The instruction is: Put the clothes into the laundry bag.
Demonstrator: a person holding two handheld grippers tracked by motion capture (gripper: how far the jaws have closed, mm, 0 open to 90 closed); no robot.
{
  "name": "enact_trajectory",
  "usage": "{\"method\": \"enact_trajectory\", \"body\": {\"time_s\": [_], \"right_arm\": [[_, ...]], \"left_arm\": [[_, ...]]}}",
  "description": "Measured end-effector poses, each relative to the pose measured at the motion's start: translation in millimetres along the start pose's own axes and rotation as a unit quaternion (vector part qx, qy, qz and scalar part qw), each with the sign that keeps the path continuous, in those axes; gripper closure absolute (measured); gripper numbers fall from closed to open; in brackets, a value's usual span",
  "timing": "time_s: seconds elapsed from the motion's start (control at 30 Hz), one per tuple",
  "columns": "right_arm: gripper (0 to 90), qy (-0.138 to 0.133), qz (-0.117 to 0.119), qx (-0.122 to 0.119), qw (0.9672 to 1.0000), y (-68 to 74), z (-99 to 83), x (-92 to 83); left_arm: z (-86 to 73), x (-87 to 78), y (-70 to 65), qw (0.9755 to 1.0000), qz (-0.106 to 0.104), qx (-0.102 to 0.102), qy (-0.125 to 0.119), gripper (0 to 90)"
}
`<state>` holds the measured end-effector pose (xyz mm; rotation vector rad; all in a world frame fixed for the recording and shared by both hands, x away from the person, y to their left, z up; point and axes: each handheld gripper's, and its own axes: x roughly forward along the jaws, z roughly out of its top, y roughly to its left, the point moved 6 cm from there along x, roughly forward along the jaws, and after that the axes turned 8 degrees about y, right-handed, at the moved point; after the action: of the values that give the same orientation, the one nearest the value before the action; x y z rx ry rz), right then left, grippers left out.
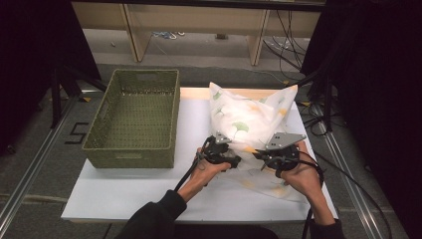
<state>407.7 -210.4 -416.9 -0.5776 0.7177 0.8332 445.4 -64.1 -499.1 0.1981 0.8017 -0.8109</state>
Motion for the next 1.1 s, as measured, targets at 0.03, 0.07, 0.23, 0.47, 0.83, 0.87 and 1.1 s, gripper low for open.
{"method": "enact_trajectory", "body": {"time_s": [0.03,0.07,0.23,0.47,0.83,0.87,1.1], "right_arm": [[90.0,-0.002,0.001,-0.002,1.0000,-0.2,-0.8,1.6],[90.0,0.001,0.000,0.001,1.0000,-0.2,-1.7,1.6],[90.0,-0.003,0.001,-0.002,1.0000,0.6,-0.3,2.2],[90.0,0.006,0.005,0.001,1.0000,2.5,-3.8,5.9],[90.0,0.033,0.020,0.010,0.9992,7.1,-11.1,15.7],[90.0,0.031,0.021,0.008,0.9993,8.3,-12.2,20.1],[90.0,0.056,0.029,0.002,0.9980,10.1,-23.0,42.2]], "left_arm": [[-5.0,-5.2,-3.1,0.9998,0.003,0.016,0.008,25.3],[-8.9,-7.2,-4.8,0.9997,0.005,0.023,0.012,22.7],[-27.4,8.2,-14.3,0.9977,0.013,0.034,0.056,17.1],[1.0,27.3,-4.2,1.0000,0.001,-0.001,-0.006,72.9],[28.0,41.5,6.4,0.9997,0.022,-0.007,-0.011,78.2],[22.8,40.7,7.3,0.9997,0.024,-0.011,-0.003,74.1],[-14.9,-23.8,7.6,0.9969,0.050,0.057,0.022,35.5]]}}
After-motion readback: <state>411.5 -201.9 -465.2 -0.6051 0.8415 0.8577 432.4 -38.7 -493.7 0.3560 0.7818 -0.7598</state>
